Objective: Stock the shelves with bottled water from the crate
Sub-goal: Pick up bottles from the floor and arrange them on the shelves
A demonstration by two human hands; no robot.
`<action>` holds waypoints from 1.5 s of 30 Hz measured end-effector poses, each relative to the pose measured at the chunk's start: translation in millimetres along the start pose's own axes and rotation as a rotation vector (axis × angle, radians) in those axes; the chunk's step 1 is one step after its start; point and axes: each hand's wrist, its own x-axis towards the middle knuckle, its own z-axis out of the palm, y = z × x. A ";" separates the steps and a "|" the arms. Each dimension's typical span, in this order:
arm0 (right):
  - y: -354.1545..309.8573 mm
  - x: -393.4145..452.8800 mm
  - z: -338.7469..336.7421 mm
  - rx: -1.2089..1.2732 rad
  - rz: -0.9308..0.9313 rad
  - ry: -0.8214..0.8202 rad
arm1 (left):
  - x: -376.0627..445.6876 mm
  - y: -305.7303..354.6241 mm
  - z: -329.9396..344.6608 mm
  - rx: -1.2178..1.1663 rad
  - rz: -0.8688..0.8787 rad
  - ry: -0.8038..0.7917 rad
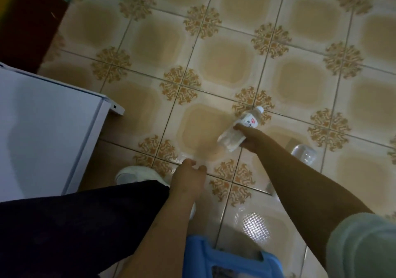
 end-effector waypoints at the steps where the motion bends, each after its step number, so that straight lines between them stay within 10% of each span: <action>1: 5.7 -14.3 0.7 0.002 0.007 -0.083 | 0.4 0.7 0.2 -0.009 0.003 -0.013; 11: 31.9 -146.5 51.7 -0.240 -0.136 -0.508 | -22.8 -6.7 -18.8 -0.149 0.163 -0.058; 24: -94.2 -273.4 124.3 -0.491 -0.494 -0.381 | -121.2 -2.1 -106.7 -0.835 0.275 -0.259; 29: -94.8 -358.4 170.3 -0.420 -0.598 -0.484 | -191.4 -36.2 -194.8 -0.876 0.458 -0.032; 37: 11.7 -451.6 274.2 -0.339 -0.506 -0.886 | -286.2 -147.1 -308.8 -0.781 0.487 0.945; 45: 147.8 -494.0 398.5 -0.735 -0.749 -0.989 | -236.6 -319.7 -306.4 -1.595 0.292 0.972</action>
